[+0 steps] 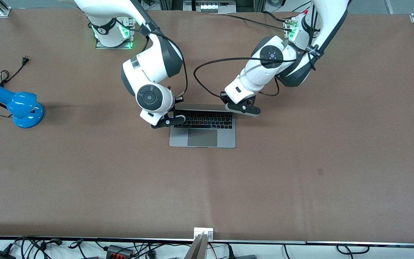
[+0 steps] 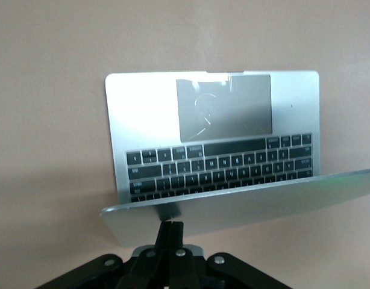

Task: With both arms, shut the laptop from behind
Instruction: 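Press the screen down onto the keyboard with both grippers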

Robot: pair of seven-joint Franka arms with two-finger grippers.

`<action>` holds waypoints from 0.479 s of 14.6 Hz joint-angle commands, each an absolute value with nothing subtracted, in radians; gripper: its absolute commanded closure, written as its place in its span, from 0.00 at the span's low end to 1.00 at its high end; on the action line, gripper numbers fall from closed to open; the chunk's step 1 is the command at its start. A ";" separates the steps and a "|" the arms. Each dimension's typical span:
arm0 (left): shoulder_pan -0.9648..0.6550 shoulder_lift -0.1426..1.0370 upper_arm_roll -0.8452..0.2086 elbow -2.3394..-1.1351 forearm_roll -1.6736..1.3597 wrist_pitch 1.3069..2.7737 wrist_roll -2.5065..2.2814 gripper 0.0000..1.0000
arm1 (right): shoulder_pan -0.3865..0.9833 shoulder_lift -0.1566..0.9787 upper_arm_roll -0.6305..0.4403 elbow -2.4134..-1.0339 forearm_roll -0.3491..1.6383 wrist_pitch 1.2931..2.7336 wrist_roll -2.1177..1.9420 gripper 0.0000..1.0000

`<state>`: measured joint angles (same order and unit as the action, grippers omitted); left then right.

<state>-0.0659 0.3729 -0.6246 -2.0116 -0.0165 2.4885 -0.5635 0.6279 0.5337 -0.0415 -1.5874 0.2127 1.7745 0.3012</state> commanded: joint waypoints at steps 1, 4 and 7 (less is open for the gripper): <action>-0.058 0.457 -0.612 -1.924 0.047 2.491 -0.552 0.99 | 0.614 0.586 -0.032 -1.508 0.202 1.766 0.299 1.00; -0.060 0.543 -0.595 -1.852 0.093 2.491 -0.557 0.99 | 0.611 0.609 -0.032 -1.476 0.201 1.773 0.298 1.00; -0.061 0.580 -0.594 -1.832 0.101 2.491 -0.557 0.99 | 0.603 0.621 -0.032 -1.474 0.201 1.811 0.281 1.00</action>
<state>-0.0581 0.5323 -0.5942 -1.8762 0.0727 2.4909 -0.5635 0.6150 0.5977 -0.0415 -1.5035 0.2125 1.7958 0.2978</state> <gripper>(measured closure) 0.991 0.991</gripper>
